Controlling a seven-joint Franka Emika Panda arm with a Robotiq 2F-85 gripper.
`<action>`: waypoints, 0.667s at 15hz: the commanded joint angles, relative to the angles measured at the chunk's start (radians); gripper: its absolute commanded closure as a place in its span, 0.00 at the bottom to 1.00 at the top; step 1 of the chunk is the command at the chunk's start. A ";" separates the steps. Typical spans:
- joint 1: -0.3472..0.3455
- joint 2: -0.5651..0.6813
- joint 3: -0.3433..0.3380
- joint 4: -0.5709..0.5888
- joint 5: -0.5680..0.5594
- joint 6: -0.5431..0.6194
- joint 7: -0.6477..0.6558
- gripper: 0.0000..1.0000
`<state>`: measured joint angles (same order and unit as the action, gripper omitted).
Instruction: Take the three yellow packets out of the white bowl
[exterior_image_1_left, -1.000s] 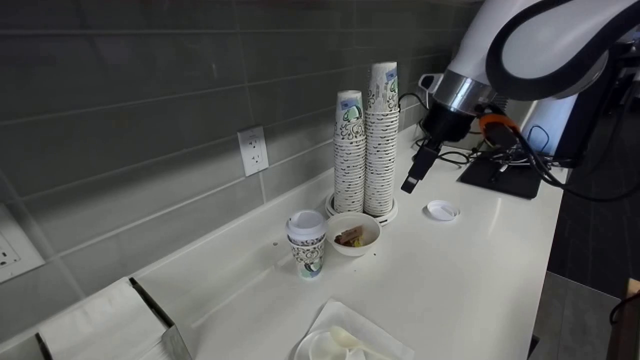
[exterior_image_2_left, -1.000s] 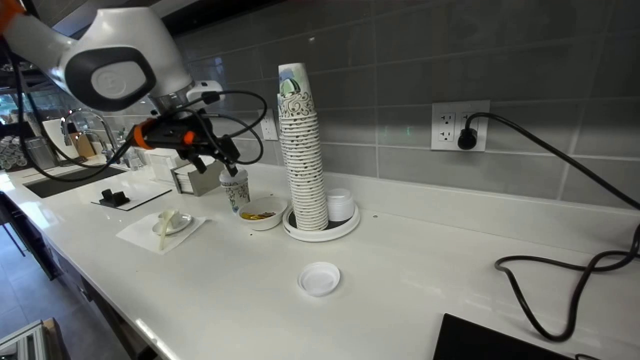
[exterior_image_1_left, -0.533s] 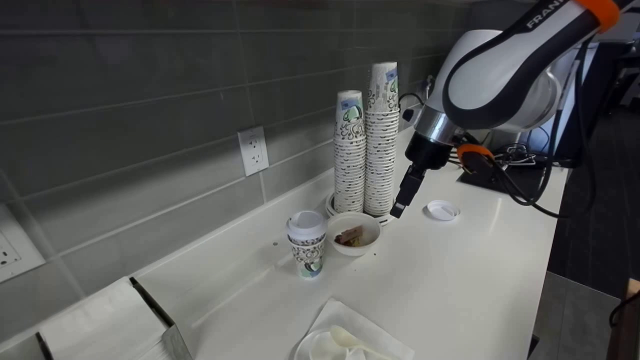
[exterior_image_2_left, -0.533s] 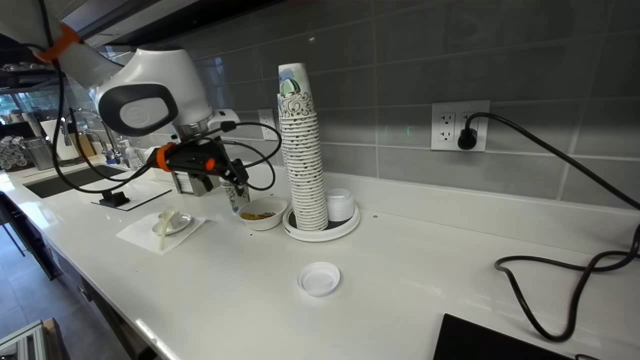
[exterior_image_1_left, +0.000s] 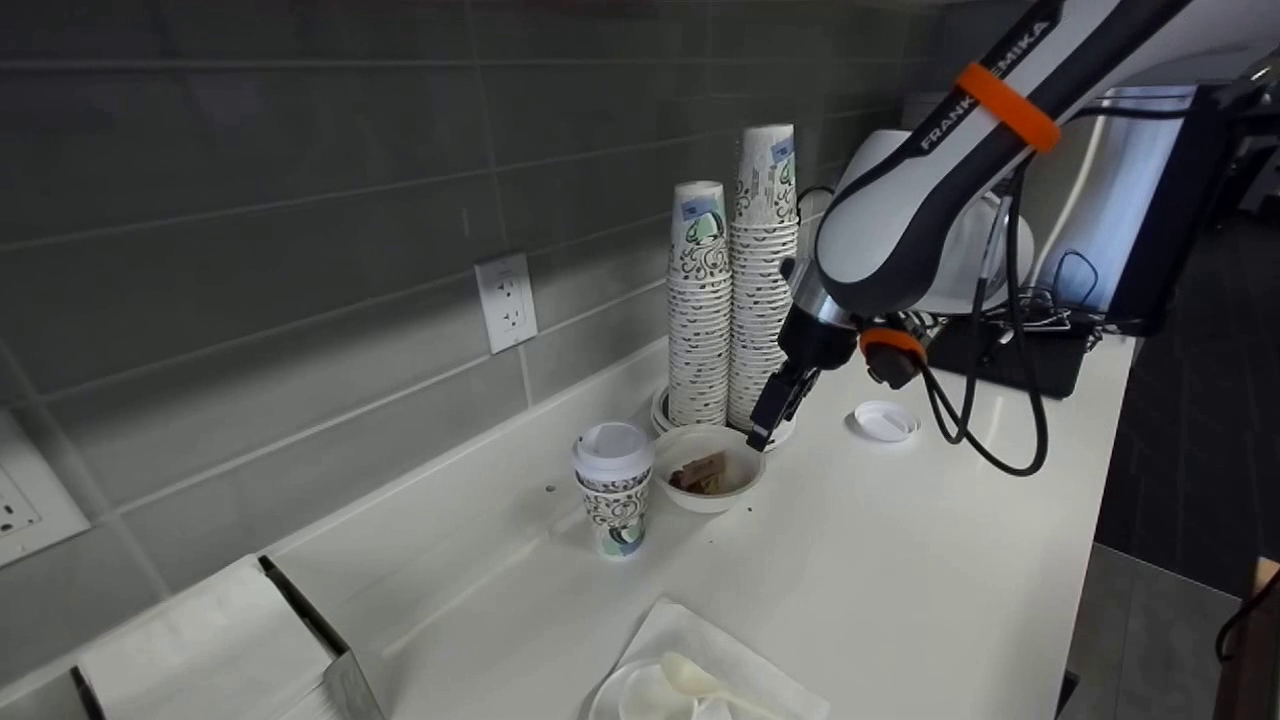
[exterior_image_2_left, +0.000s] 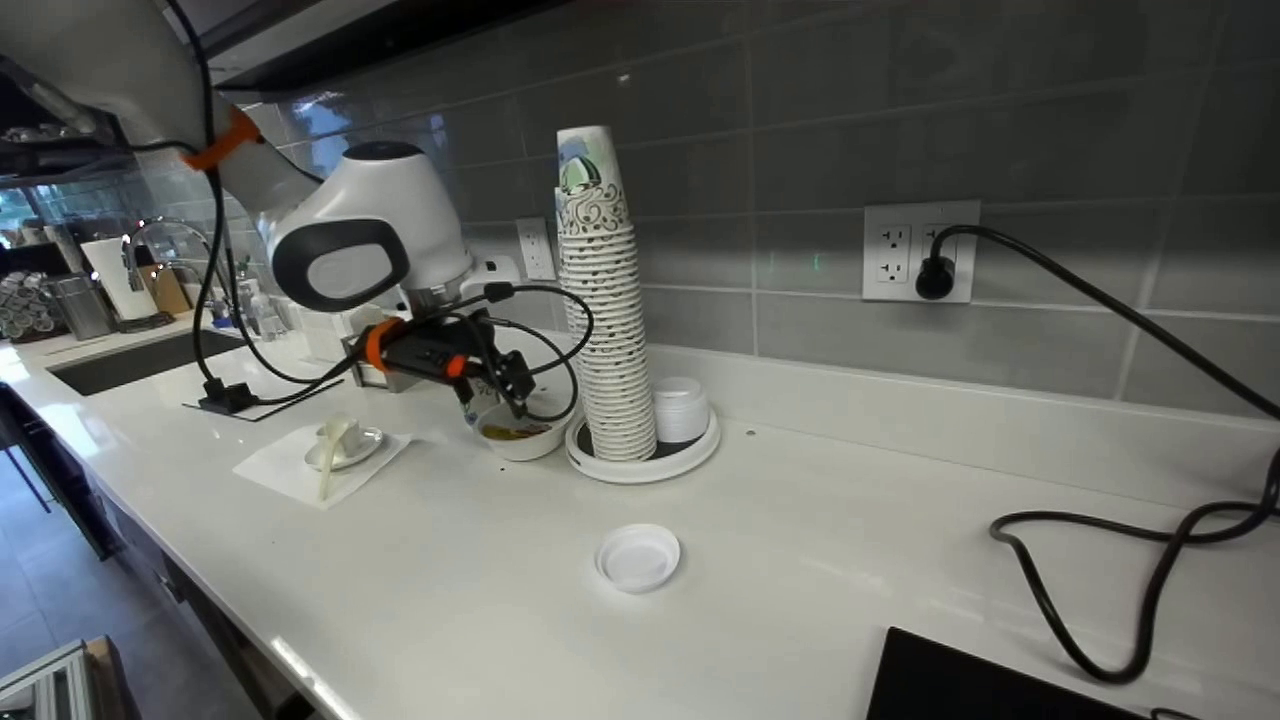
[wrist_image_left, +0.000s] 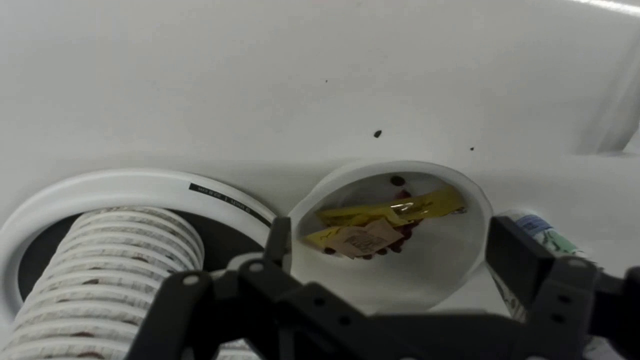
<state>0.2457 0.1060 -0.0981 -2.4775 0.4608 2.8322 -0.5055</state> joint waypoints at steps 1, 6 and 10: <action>0.023 0.100 0.002 0.054 0.004 0.059 0.113 0.00; 0.016 0.085 0.002 0.032 -0.003 0.053 0.085 0.00; 0.014 0.083 0.001 0.032 -0.003 0.053 0.085 0.00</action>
<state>0.2595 0.1894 -0.0972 -2.4455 0.4582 2.8853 -0.4207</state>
